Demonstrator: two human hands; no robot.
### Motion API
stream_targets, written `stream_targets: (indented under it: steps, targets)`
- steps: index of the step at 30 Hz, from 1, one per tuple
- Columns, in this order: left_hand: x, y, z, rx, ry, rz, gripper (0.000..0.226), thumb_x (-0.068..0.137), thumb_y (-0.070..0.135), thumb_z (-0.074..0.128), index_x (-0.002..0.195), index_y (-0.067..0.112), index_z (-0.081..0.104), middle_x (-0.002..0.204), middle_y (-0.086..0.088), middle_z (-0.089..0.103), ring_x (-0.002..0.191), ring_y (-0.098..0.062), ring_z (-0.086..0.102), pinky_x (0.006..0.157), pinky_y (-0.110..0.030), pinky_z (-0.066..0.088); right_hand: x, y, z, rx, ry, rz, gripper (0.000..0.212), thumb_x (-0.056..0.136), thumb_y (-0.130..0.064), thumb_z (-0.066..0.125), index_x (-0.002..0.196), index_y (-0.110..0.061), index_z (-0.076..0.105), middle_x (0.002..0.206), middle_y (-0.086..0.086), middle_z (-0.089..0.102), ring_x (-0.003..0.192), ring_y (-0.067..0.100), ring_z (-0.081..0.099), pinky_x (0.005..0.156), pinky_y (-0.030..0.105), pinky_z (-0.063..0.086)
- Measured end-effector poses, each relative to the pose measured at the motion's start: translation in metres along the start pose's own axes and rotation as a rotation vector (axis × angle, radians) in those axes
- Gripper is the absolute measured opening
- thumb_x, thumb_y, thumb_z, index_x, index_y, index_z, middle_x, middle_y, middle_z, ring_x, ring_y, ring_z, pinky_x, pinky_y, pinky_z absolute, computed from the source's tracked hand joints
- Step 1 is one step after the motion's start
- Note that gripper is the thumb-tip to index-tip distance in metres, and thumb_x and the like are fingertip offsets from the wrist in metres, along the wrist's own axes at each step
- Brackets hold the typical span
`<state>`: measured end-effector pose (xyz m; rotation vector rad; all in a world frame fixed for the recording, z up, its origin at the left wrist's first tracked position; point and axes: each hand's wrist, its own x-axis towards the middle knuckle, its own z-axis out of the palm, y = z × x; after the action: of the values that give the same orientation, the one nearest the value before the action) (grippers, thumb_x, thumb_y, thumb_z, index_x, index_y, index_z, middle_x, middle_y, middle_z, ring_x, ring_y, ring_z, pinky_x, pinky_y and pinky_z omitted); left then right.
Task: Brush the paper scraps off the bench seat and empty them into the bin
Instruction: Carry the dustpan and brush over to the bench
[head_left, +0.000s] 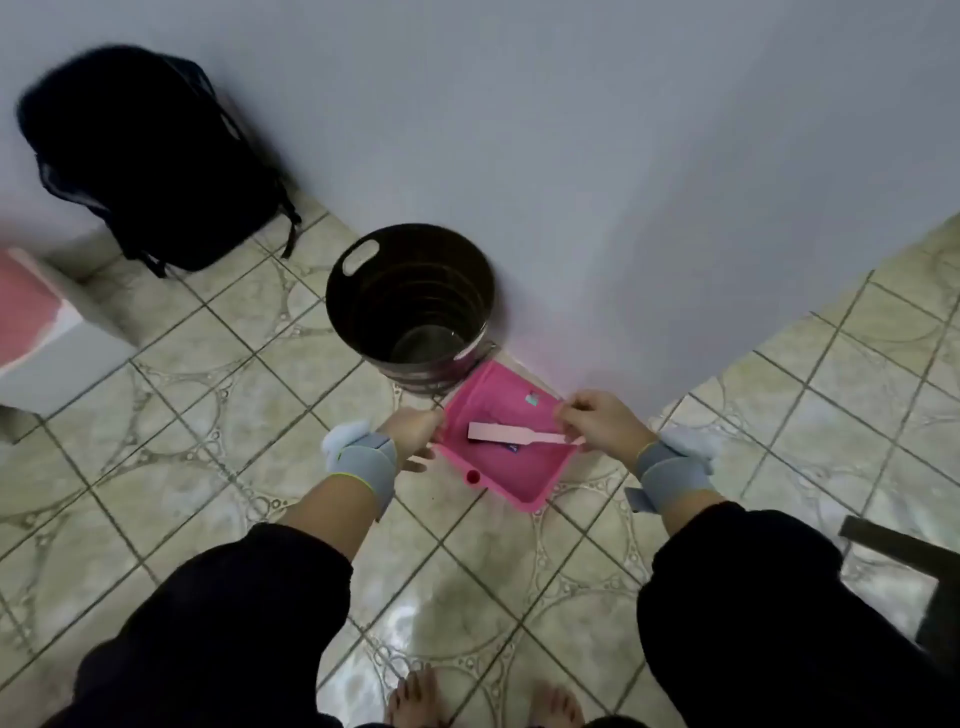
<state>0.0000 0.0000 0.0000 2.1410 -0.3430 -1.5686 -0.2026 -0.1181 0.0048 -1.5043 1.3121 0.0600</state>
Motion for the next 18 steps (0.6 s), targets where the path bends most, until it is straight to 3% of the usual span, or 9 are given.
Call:
stream_targets:
  steps: [2,4,8,11,14,18]
  targets:
    - [0.039,-0.023,0.011,0.176,0.0,-0.029,0.025,0.093,0.028,0.045,0.098,0.007,0.058,0.091,-0.004,0.058,0.064,-0.016,0.051,0.063,-0.026,0.043,0.035,0.031,0.021,-0.118,0.071,-0.05,0.017,0.085,-0.014,0.058,0.069,-0.019,0.061,0.074,0.0,0.062,0.075,0.018,0.058,0.075,0.032,0.048]
    - [0.08,-0.049,0.023,0.29,-0.059,-0.071,0.036,0.095,0.035,0.043,0.111,0.006,0.055,0.101,-0.005,0.059,0.068,-0.016,0.053,0.068,-0.029,0.046,0.071,0.061,0.041,-0.19,0.094,-0.046,0.005,0.085,-0.017,0.061,0.082,-0.018,0.065,0.084,-0.001,0.063,0.084,0.016,0.057,0.078,0.027,0.042]
    - [0.154,-0.09,0.053,0.388,-0.116,-0.097,0.041,0.092,0.053,0.04,0.107,0.015,0.047,0.096,-0.005,0.058,0.076,-0.02,0.055,0.075,-0.033,0.049,0.143,0.108,0.076,-0.429,0.062,-0.052,0.029,0.088,-0.022,0.061,0.114,-0.011,0.06,0.112,0.004,0.063,0.107,0.021,0.057,0.083,0.02,0.038]
    - [0.192,-0.115,0.075,0.383,-0.111,-0.095,0.055,0.089,0.061,0.038,0.117,0.016,0.048,0.103,-0.008,0.058,0.075,-0.021,0.055,0.071,-0.031,0.051,0.188,0.134,0.087,-0.576,0.036,-0.059,0.052,0.088,-0.023,0.06,0.136,-0.01,0.043,0.136,0.011,0.051,0.125,0.027,0.049,0.102,0.03,0.038]
    - [0.211,-0.133,0.095,0.279,-0.17,-0.047,0.058,0.091,0.059,0.036,0.13,0.016,0.045,0.111,-0.009,0.055,0.077,-0.02,0.055,0.063,-0.027,0.049,0.213,0.15,0.093,-0.694,0.012,-0.049,0.06,0.09,-0.026,0.058,0.142,-0.01,0.033,0.141,0.013,0.046,0.128,0.028,0.046,0.105,0.032,0.036]
    - [0.22,-0.139,0.108,0.013,-0.176,-0.056,0.053,0.092,0.052,0.039,0.125,0.012,0.049,0.102,-0.008,0.06,0.076,-0.023,0.061,0.075,-0.033,0.055,0.22,0.165,0.093,-0.764,-0.014,0.004,0.054,0.091,-0.039,0.054,0.135,-0.01,0.044,0.139,0.013,0.048,0.127,0.027,0.047,0.103,0.03,0.034]
